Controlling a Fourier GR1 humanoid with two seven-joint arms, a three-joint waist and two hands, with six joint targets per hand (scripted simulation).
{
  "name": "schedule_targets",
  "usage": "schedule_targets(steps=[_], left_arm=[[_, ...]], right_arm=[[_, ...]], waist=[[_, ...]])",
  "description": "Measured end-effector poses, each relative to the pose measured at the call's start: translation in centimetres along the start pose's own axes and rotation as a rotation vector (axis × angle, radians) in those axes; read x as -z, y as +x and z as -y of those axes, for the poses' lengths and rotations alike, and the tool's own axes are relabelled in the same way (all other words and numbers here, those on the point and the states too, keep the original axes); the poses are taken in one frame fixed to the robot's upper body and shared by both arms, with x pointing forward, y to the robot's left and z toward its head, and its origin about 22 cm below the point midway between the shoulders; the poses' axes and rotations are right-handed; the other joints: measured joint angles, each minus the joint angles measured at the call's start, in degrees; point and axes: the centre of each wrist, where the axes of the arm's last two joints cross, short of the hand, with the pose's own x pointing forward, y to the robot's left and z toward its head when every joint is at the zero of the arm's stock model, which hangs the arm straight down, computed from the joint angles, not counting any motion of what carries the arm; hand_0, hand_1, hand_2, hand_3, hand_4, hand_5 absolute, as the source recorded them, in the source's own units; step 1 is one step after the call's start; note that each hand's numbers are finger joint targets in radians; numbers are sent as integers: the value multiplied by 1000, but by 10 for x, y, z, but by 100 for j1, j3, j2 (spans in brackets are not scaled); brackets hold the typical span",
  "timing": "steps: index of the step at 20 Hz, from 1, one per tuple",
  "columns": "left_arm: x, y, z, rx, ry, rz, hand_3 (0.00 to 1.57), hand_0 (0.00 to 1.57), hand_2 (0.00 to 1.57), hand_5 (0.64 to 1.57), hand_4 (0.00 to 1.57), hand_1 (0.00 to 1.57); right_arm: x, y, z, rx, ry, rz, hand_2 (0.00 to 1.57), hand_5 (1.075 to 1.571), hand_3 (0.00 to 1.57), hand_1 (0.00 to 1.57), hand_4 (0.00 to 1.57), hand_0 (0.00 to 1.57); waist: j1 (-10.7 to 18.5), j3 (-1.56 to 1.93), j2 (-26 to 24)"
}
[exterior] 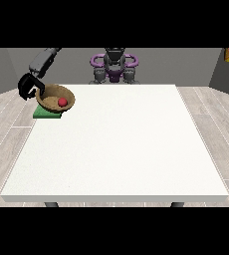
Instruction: Pick the cup and pour the ball into the bowl, then pick the bowl and place it on the pad
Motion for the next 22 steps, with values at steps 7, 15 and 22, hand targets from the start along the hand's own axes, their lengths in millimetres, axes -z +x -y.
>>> schedule_targets(steps=[7,15,22], left_arm=[[2,9,2,5,-8,28,0,0,0,1563,1192,0],[-2,12,-8,6,10,46,0,0,0,1563,1185,0],[-6,8,-12,14,1,70,0,0,0,1567,1194,0]], right_arm=[[5,4,27,78,-86,-30,1571,1550,1087,1571,0,1571],[8,10,35,107,-177,14,1413,1532,835,1463,0,1463],[14,17,15,149,-195,60,1324,1532,1000,1151,187,1151]], waist=[[80,3,84],[82,1,224],[191,1,390]])
